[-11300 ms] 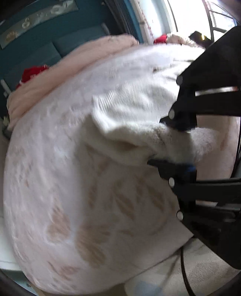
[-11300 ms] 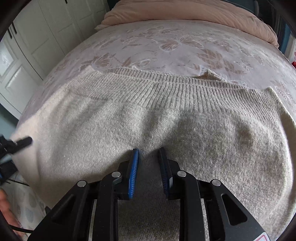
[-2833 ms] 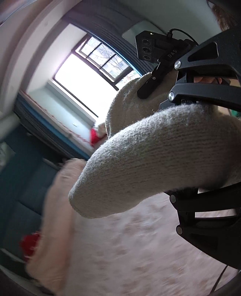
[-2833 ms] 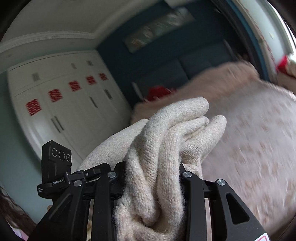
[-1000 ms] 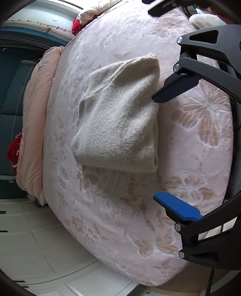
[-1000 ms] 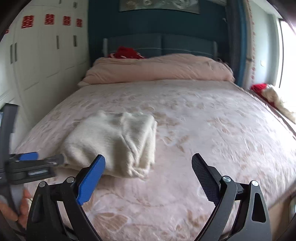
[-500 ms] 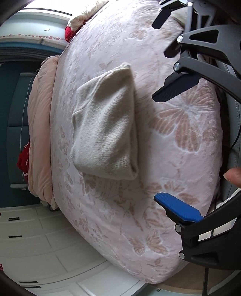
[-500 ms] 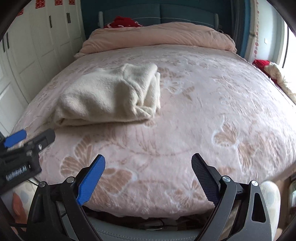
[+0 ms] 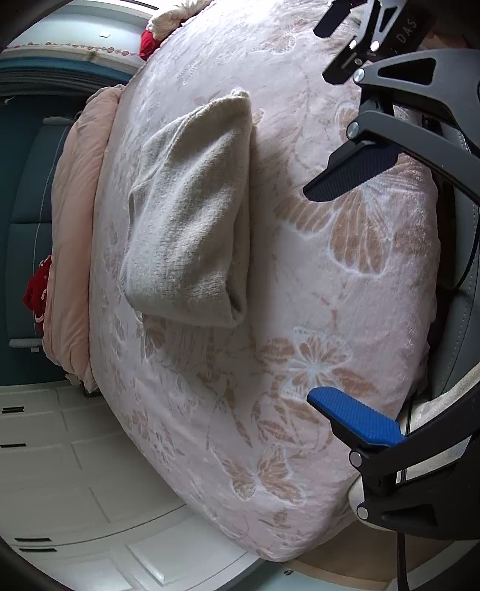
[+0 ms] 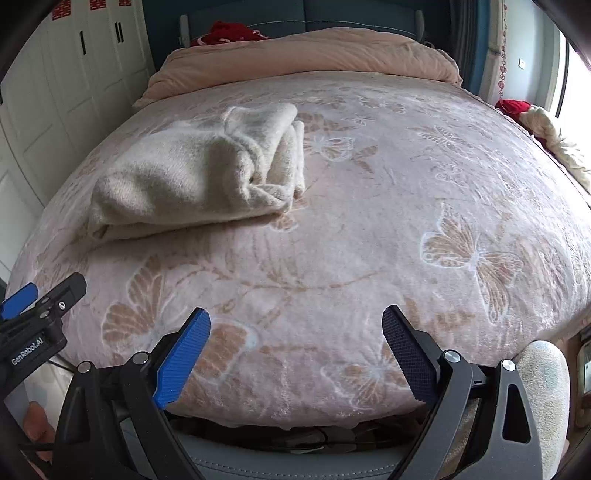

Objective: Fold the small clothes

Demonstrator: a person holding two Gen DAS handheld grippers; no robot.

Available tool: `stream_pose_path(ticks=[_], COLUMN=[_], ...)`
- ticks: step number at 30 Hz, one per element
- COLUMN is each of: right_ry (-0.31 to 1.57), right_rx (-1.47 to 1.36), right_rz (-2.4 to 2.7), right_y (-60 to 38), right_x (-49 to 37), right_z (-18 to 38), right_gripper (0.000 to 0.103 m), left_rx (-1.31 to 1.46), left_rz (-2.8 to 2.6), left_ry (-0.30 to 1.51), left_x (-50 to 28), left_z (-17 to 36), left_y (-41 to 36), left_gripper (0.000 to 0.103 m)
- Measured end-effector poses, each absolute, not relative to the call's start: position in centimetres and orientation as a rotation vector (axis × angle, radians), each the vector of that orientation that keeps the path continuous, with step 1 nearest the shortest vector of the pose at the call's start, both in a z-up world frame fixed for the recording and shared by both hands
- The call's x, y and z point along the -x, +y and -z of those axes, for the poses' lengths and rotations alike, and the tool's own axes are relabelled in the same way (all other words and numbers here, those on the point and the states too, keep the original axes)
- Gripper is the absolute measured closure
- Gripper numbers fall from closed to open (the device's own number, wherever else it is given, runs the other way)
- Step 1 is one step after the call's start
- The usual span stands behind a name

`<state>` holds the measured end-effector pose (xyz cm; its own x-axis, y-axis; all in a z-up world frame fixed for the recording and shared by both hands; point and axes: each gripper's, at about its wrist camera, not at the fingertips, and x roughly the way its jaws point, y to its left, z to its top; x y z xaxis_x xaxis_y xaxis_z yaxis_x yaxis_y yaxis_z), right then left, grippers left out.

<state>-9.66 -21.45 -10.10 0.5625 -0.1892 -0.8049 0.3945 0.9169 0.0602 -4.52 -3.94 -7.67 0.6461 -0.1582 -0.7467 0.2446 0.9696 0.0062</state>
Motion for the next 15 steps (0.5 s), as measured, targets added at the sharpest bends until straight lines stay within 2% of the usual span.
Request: stream_pose_path(ticks=[15], right_ry=[0.921], right_rx=[-0.209], right_rz=[0.356], right_y=[-20.49], right_x=[9.43], right_z=[10.85], right_gripper=[0.01], left_rx=[-0.169], left_rz=[0.221], left_ry=[0.816], left_x=[5.48], left_z=[8.5], left_y=[-4.62], left_gripper=[0.005])
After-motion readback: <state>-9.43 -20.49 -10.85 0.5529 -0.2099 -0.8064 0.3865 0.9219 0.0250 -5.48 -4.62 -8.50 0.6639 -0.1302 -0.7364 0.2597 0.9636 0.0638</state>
